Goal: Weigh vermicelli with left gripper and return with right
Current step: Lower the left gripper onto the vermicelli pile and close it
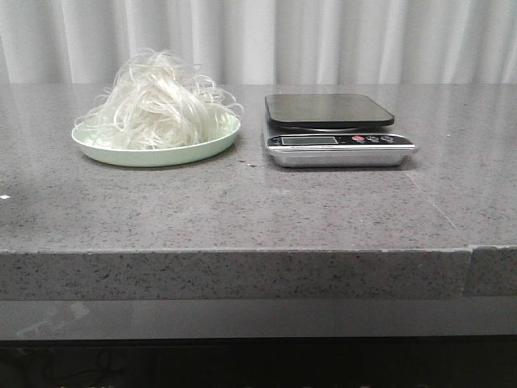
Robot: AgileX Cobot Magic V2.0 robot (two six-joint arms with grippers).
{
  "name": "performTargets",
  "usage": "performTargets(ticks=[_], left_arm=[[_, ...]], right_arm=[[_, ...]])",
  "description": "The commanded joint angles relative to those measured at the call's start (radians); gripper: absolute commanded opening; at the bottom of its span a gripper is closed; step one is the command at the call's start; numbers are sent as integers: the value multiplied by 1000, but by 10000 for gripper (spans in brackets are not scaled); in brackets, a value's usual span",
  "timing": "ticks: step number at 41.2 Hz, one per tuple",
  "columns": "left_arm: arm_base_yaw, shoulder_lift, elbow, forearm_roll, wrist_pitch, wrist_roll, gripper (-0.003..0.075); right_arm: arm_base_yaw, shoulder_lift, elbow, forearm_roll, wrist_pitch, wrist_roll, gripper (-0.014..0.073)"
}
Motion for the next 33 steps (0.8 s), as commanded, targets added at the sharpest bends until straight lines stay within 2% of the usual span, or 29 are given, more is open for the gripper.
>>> performTargets(ticks=[1, 10, 16, 24, 33], left_arm=[[-83, 64, -81, -10, -102, 0, 503], [-182, 263, -215, -10, -130, 0, 503], [-186, 398, -318, -8, -119, 0, 512], [-180, 530, -423, 30, -100, 0, 616], [-180, 626, -460, 99, -95, 0, 619]], right_arm=[[-5, -2, -30, -16, -74, -4, 545], [-5, -2, -30, -16, -74, -4, 545], [-5, -2, -30, -16, -73, -4, 545], [-5, -2, -30, -16, -72, -4, 545], [-5, -2, -30, -16, -71, -4, 545]])
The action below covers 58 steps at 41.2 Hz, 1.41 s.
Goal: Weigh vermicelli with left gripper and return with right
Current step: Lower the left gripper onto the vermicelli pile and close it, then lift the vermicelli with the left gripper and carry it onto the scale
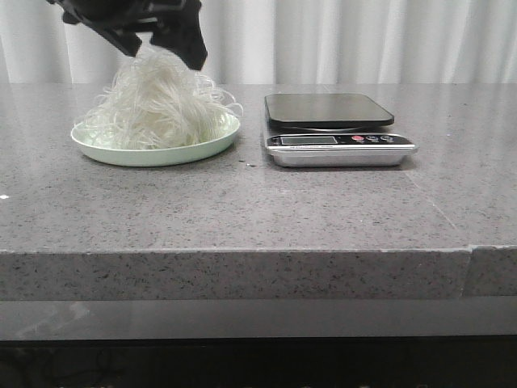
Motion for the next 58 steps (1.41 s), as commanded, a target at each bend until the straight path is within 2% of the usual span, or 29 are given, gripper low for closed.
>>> performTargets(ticks=[1, 12, 22, 28, 34, 51, 58], left_arm=[[-1, -1, -40, 26, -51, 0, 619], [-1, 56, -40, 27, -38, 0, 596], [-1, 58, -40, 69, 0, 0, 337], [-1, 54, -40, 94, 13, 0, 219], [-1, 29, -40, 94, 13, 0, 141], [-16, -45, -190, 94, 11, 0, 142], [-60, -42, -267, 94, -63, 0, 142]], right_arm=[[-5, -2, -30, -16, -69, -4, 545], [-5, -2, -30, -16, -69, -4, 545], [-5, -2, -30, -16, -69, -4, 545], [-5, -2, -30, -16, -71, -4, 545], [-5, -2, -30, -16, -72, -4, 545], [-5, -2, -30, -15, -81, -4, 545], [-5, -2, -30, -15, -90, -4, 545]])
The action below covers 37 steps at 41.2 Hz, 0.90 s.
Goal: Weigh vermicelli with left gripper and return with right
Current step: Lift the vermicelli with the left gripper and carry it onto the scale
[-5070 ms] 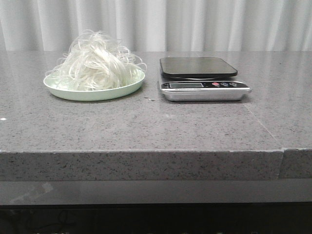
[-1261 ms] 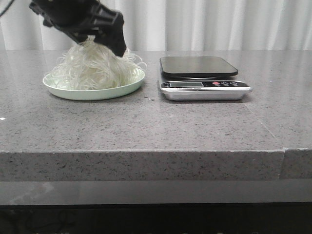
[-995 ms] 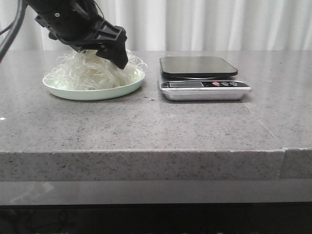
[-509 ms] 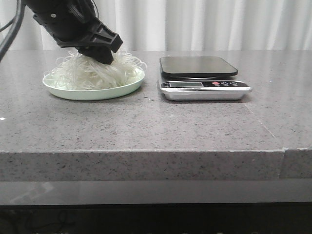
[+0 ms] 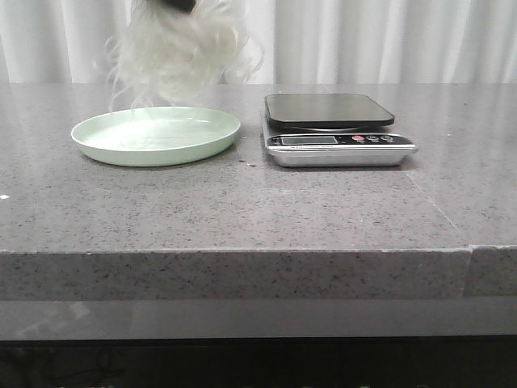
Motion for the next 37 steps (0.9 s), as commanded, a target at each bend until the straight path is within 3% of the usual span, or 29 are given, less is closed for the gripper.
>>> performTargets(ticks=[1, 7, 18, 26, 29, 35, 37], left_arm=[[-34, -54, -78, 1, -155, 0, 142], [-85, 3, -148, -1, -240, 0, 142], [-161, 189, -333, -3, -228, 0, 142], [-170, 278, -368, -53, -232, 0, 159], [-170, 299, -368, -65, -228, 0, 216], [-170, 312, -368, -76, -214, 0, 426], [-170, 309, -368, -90, -214, 0, 463]], right_arm=[[-5, -2, -30, -15, -79, -4, 545], [-5, -2, -30, -15, -84, -4, 545], [-5, -2, -30, -15, -84, -4, 545], [-5, -2, -30, -15, -84, -4, 545], [-5, -2, -30, -15, -84, -4, 545], [-5, -2, -30, -15, -84, -4, 545], [-5, -2, -30, -15, -84, -4, 545]])
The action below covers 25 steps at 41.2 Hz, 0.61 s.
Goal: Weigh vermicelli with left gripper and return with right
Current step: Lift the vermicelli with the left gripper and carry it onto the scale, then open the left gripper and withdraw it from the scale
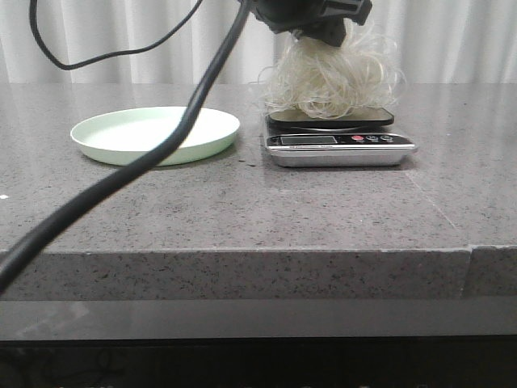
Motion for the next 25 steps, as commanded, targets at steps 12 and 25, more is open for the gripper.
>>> performTargets(ticks=[12, 25], left_arm=[[-5, -224, -44, -32, 16, 0, 472], [8, -479, 5, -32, 196, 0, 472]], right_arm=[[-5, -2, -30, -15, -72, -4, 545], [-5, -2, -30, -15, -79, -4, 545]])
